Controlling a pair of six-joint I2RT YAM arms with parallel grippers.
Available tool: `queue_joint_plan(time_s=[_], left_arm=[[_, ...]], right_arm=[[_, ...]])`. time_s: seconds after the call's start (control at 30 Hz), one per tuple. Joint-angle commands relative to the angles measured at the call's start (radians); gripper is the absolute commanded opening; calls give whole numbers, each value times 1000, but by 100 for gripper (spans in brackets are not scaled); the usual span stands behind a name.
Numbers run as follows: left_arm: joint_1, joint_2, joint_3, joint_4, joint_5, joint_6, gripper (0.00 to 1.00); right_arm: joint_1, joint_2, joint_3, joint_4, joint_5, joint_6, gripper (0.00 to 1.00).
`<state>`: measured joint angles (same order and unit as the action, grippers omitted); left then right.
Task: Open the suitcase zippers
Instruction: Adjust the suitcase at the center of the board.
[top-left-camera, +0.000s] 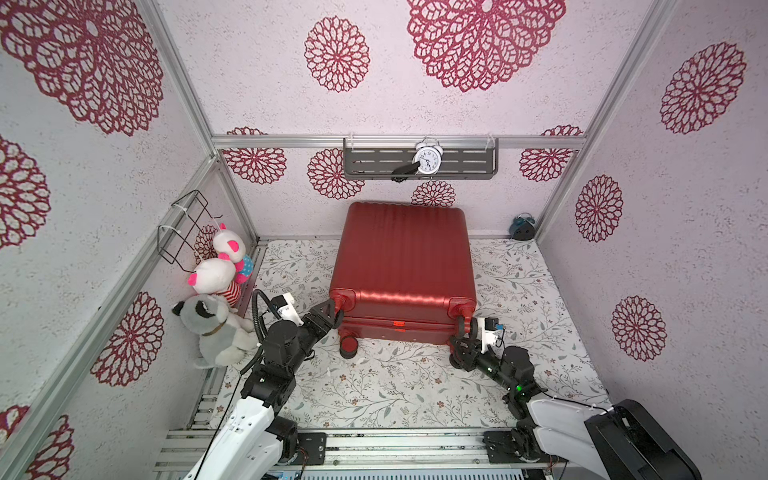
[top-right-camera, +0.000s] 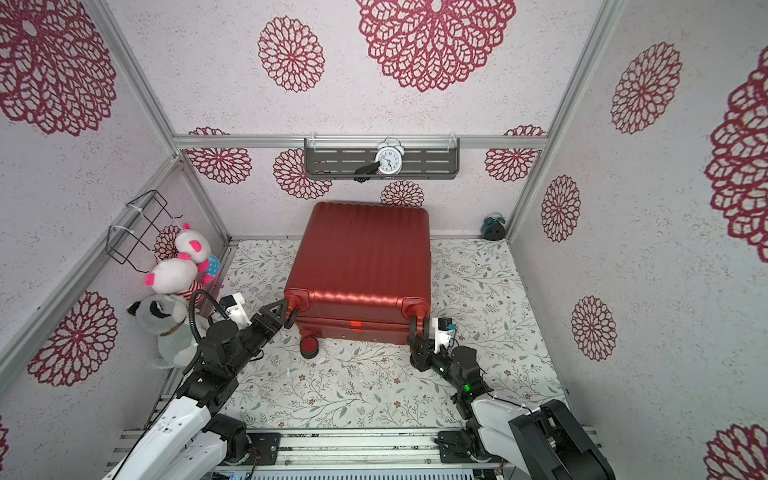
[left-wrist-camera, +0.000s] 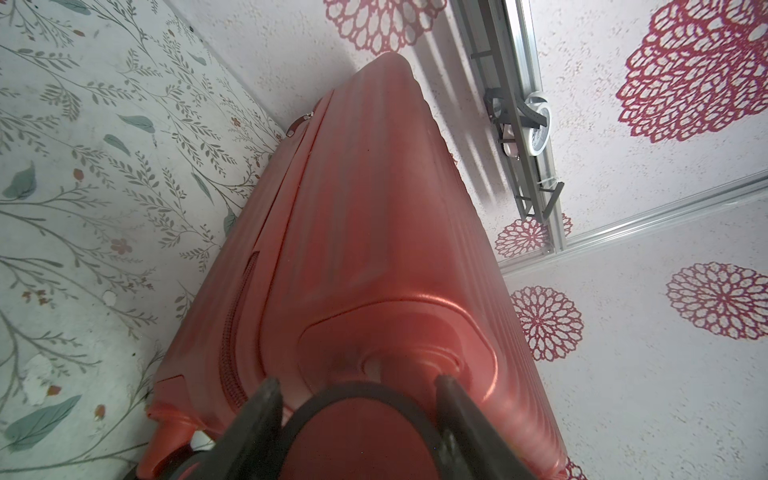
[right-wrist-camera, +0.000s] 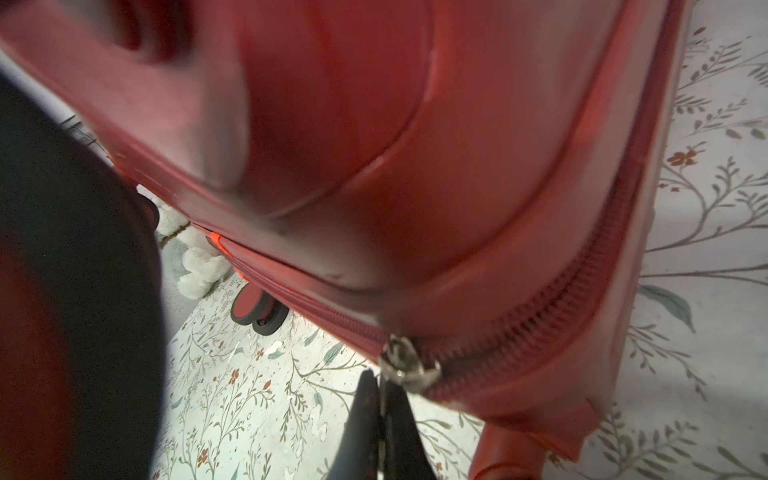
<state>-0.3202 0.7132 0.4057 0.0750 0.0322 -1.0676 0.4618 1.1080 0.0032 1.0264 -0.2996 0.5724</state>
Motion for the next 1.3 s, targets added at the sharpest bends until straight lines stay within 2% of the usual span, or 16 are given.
queue_joint_plan(time_s=[0.0,0.13,0.27,0.47,0.63,0.83,1.0,1.27], left_arm=[[-65,19,-15,20,88,-15,30],[-124,41,-7,37,54,-16,30],[-169,75,4,65,31,-19,30],[-203,106,19,82,12,-17,30],[-217,128,27,91,4,-15,30],[-227,140,33,88,-1,-14,29],[-227,137,36,71,-10,-6,30],[-232,155,38,85,-7,-7,29]], right_arm=[[92,-11,-57,240,68,-100,0],[154,16,-74,322,136,-180,0],[206,47,-62,324,195,-275,0],[224,167,-44,402,106,-423,0],[262,254,4,407,48,-493,0],[315,323,20,404,97,-526,0],[343,351,7,364,157,-489,0],[437,396,108,239,234,-585,0]])
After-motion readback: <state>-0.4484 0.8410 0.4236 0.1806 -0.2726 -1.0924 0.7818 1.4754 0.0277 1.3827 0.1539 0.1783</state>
